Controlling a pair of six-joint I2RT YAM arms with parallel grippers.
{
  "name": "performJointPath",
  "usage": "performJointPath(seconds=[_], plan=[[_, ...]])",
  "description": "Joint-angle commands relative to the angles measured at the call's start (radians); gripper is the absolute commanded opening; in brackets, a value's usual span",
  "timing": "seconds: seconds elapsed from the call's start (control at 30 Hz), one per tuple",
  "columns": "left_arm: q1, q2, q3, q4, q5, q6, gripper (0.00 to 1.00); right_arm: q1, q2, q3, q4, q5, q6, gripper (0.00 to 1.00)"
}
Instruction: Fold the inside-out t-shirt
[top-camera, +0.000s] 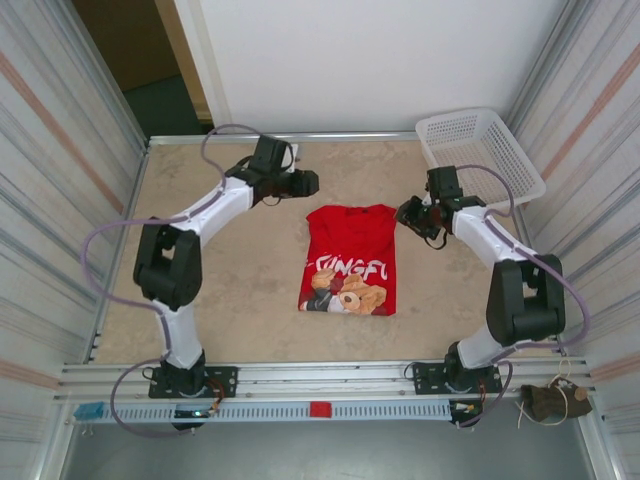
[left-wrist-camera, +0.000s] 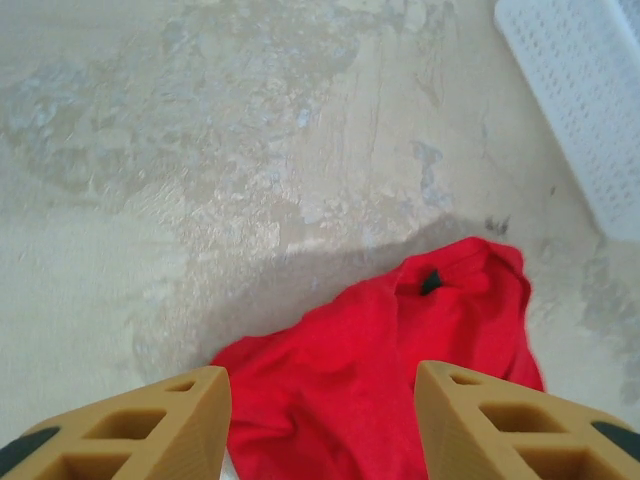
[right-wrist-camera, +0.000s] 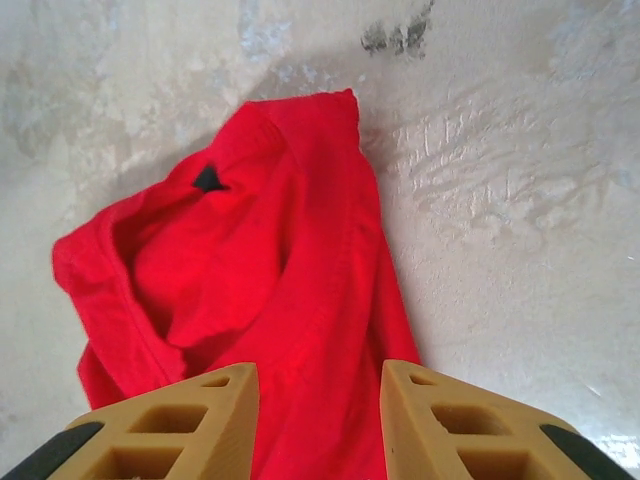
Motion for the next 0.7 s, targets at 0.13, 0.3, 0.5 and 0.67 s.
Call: performJointPath(seconds=[0.13, 0.3, 0.5, 0.67], plan=[[-0.022, 0.124, 0.093, -0.184, 0.112, 0.237, 0.53, 0.025, -0.005, -0.083, 0.045, -0.076, 0.058, 0.39], [-0.058, 0.164, 0.100, -0.162, 0.082, 0.269, 0.55, 0.098, -0.078, -0.179, 0.078, -0.060, 0.134, 0.40], [-0.084, 0.252, 0.160, -0.171, 0.013, 0.294, 0.55, 0.206, -0.137, -0.248, 0.090, -0.005, 0.193, 0.39], [-0.096, 0.300, 0.205, -0.173, -0.036, 0.300, 0.56, 0.246, -0.111, -0.287, 0.125, 0.003, 0.223, 0.39]])
